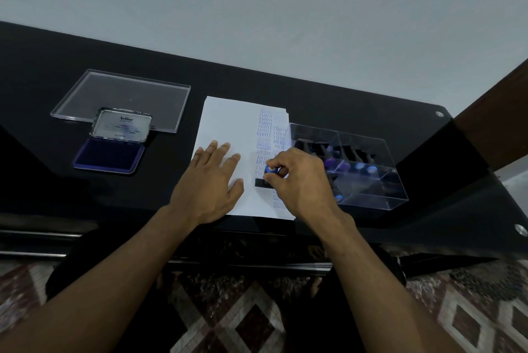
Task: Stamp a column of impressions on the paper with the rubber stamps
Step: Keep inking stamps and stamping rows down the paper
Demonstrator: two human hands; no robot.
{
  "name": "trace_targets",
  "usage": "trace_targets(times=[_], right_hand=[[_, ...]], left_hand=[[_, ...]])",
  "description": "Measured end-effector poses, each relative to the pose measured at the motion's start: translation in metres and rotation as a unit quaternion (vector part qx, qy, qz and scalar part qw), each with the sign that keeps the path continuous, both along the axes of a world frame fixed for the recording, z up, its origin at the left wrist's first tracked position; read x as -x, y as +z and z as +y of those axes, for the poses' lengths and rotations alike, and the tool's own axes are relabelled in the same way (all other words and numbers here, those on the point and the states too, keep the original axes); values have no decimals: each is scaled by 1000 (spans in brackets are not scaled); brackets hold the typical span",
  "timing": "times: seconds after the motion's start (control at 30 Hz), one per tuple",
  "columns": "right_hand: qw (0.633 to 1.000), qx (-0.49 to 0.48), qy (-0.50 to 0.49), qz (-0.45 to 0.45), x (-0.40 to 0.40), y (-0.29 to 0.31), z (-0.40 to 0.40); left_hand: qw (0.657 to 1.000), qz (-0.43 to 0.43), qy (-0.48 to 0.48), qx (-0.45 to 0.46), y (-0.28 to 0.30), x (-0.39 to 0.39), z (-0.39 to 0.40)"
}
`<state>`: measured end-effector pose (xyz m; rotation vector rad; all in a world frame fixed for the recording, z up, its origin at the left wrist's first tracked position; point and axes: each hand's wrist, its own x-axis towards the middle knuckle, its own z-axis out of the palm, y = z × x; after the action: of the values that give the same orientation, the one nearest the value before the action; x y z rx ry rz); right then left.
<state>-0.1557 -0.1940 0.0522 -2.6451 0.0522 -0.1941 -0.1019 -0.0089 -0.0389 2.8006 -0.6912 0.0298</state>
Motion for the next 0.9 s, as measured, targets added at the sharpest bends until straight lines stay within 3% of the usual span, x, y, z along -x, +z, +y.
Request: trace_targets(times=[0.9], right_hand=[[999,50,8,6,-8,-13,2]], left_hand=[[1000,-2,3,2,0,0,0]])
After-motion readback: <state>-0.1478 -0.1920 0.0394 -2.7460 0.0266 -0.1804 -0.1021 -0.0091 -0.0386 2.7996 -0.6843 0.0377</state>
